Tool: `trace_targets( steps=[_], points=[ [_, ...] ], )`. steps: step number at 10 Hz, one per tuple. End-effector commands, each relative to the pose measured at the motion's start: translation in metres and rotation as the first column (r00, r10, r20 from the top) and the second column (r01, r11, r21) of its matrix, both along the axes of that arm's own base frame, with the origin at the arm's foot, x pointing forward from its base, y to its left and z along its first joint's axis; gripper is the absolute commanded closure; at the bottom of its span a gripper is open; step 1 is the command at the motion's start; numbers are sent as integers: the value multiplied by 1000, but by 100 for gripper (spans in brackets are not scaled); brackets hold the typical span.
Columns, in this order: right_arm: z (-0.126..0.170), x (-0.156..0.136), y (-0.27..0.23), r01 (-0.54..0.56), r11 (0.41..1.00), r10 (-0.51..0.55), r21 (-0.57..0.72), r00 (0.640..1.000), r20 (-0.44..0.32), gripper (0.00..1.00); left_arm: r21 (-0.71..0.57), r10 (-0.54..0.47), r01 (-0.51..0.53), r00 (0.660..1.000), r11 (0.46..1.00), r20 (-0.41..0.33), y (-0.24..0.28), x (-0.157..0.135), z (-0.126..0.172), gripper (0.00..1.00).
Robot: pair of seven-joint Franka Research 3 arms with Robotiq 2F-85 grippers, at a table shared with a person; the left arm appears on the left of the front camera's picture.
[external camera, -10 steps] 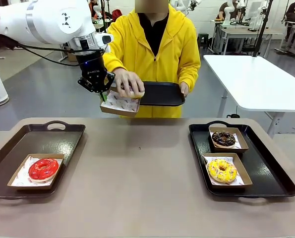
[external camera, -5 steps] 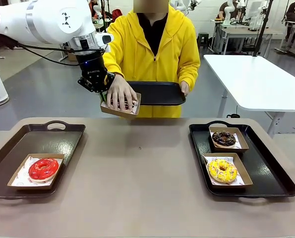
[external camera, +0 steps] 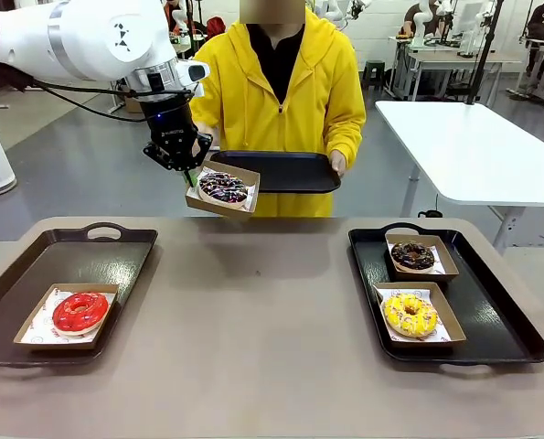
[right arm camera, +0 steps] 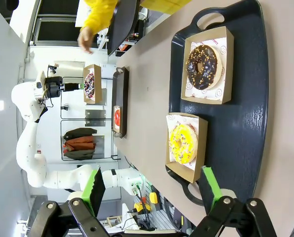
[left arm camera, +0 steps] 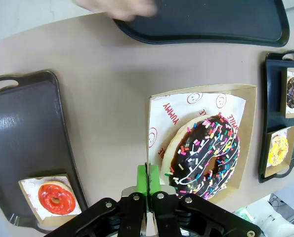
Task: Individually package the donuts and arrange them on the tray.
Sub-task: Place the picked Paper togo box on the Handle tray.
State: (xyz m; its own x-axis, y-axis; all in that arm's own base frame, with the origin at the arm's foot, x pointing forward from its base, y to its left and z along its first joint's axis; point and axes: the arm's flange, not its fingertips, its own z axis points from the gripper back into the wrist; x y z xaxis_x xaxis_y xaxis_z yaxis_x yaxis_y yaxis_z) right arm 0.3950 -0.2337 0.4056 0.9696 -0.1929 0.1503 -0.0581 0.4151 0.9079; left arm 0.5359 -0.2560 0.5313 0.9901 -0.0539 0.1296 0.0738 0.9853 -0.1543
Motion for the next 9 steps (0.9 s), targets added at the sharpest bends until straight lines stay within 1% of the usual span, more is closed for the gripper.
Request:
trace_targets(
  steps=[1,2,3,4,6,7,9],
  points=[
    [-1,0,0,5,1000,-5,-1,1000,-5,0,-11,-5,5,1000,1000,0,3,-2,0,100],
    [-1,0,0,5,1000,-5,-1,1000,-5,0,0,0,0,1000,1000,0,0,0,0,99],
    [-1,0,0,5,1000,-5,-1,1000,-5,0,-7,-26,26,1000,1000,-15,19,-8,-2,99],
    [-1,0,0,5,1000,-5,-1,1000,-5,0,-19,-21,20,999,1000,-31,46,-10,3,99],
    [-1,0,0,5,1000,-5,-1,1000,-5,0,9,30,-30,999,1000,-22,110,-26,5,99],
    [-1,0,0,5,1000,-5,-1,1000,-5,0,34,53,-52,998,998,-25,146,-28,2,99],
    [-1,0,0,5,1000,-5,-1,1000,-5,0,79,75,-72,997,994,-29,195,-39,-16,99]
  ],
)
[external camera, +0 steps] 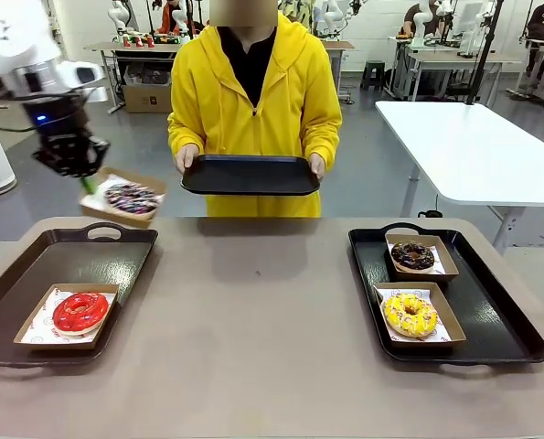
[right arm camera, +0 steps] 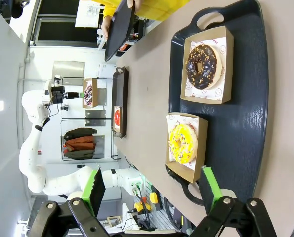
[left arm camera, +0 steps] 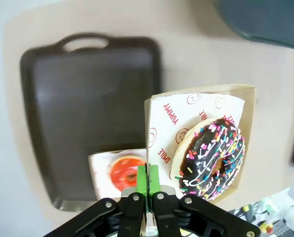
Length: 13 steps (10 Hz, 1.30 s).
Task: Individually package the donuts and arrange them on the tray.
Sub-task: Place the picked Paper togo box on the Handle tray.
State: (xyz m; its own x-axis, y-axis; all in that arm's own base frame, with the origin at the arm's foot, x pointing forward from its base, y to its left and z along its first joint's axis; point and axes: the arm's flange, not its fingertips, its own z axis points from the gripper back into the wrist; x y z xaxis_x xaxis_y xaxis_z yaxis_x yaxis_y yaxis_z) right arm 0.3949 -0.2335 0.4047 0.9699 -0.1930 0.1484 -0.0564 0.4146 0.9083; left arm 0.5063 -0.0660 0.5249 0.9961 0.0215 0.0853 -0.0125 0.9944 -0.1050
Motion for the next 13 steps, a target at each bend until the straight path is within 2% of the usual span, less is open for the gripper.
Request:
trace_targets(
  steps=[1,2,4,6,13],
  points=[
    [-1,0,0,5,1000,-5,-2,1000,-3,0,73,-5,4,1000,997,15,24,-10,-16,99],
    [-1,0,0,5,1000,-5,-2,1000,-3,0,102,14,-14,1000,995,1,45,-11,-27,99],
    [-1,0,0,5,1000,-5,-2,1000,-3,0,82,40,-39,999,996,-15,71,-10,-40,99],
    [-1,0,0,5,1000,-5,-2,1000,-3,0,67,82,-80,996,995,-41,62,-11,-40,99],
    [-1,0,0,5,1000,-5,-2,1000,-3,0,82,66,-63,997,995,-40,72,-11,-44,99]
  ],
)
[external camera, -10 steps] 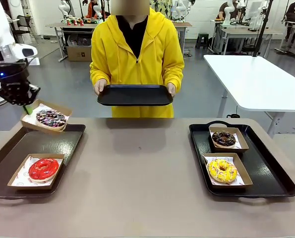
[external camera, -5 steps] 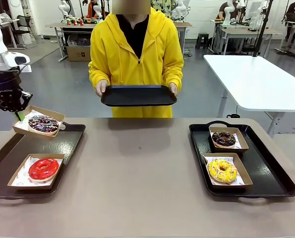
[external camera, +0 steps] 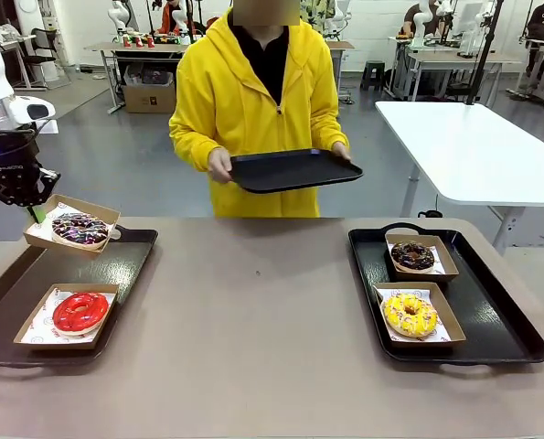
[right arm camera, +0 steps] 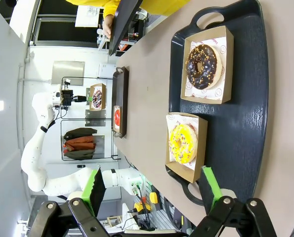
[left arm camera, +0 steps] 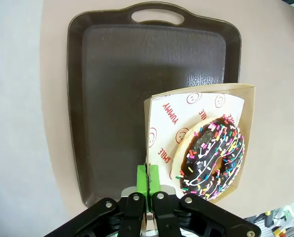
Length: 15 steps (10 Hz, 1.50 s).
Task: Individually package the donuts and arrange them on the tray.
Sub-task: Place the picked Paper togo box on the Handle tray.
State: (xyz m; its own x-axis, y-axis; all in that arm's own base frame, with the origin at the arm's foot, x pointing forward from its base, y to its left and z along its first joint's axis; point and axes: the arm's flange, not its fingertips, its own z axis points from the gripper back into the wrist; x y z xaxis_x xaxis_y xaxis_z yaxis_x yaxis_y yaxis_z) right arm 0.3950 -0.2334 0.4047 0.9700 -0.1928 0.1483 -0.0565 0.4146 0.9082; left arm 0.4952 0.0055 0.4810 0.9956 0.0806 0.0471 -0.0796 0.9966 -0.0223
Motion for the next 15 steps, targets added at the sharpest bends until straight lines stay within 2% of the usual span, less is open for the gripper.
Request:
trace_targets(
  steps=[1,2,5,7,15],
  points=[
    [0,0,0,5,1000,-5,-2,1000,-3,0,-23,-59,59,998,998,-9,12,19,-11,99],
    [0,0,0,5,1000,-5,-2,1000,-3,0,-40,-73,72,997,997,-17,23,38,-24,99],
    [0,0,0,5,1000,-5,-2,1000,-3,0,-50,-114,113,994,992,-2,34,54,-49,99],
    [0,0,0,5,1000,-5,-2,1000,-3,0,-55,-91,90,996,994,-18,41,61,-68,99],
    [0,0,0,5,1000,-5,-2,1000,-3,0,38,-16,17,999,999,-29,51,82,-100,99]
  ],
)
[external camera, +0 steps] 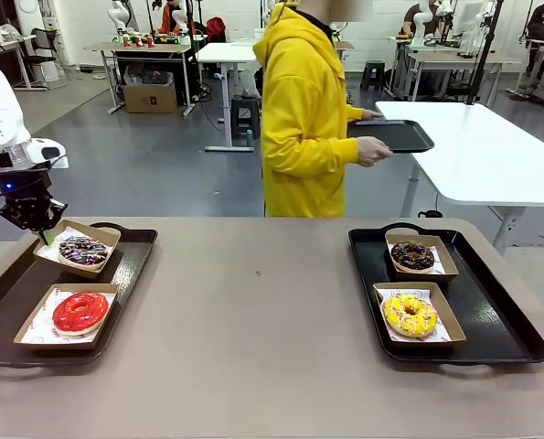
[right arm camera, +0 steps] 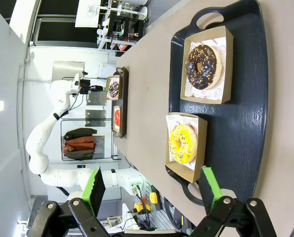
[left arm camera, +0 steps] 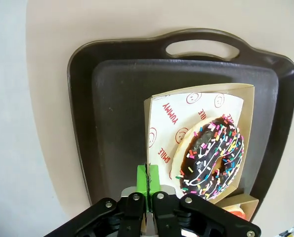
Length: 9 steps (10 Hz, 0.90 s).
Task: Individually package the donuts and arrange them on the tray.
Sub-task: Place the picked Paper togo box on the Handle tray.
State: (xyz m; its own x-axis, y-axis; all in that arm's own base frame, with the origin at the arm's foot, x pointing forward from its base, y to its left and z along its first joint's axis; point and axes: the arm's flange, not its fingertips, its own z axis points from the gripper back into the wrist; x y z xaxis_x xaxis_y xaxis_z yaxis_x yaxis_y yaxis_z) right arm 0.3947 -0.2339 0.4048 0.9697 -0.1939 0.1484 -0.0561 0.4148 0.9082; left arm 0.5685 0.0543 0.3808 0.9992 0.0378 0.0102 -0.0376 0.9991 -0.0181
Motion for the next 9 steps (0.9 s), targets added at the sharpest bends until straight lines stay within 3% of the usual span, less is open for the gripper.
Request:
trace_targets(
  steps=[1,3,4,5,6,7,8,9],
  points=[
    [-1,1,1,4,1000,-4,-2,1000,-3,0,36,34,-34,999,999,8,3,10,-3,99],
    [-1,1,1,4,1000,-4,-2,1000,-3,0,43,31,-31,999,999,8,3,14,-7,99],
    [-1,1,1,4,1000,-4,-2,1000,-3,0,28,22,-22,1000,999,13,4,12,-6,39],
    [-1,1,1,4,1000,-4,-2,1000,-3,0,24,23,-24,1000,999,11,5,12,-3,39],
    [-1,1,1,4,1000,-4,-2,1000,-3,0,23,24,-24,1000,999,14,6,11,0,0],
    [-1,1,1,4,1000,-4,-2,1000,-3,0,19,27,-28,999,999,17,8,10,2,36],
    [-1,1,1,4,1000,-4,-2,1000,-3,0,16,26,-26,1000,1000,16,8,8,4,0],
    [-1,1,1,4,1000,-4,-2,1000,-3,0,13,23,-24,1000,1000,16,8,8,6,0]
  ],
)
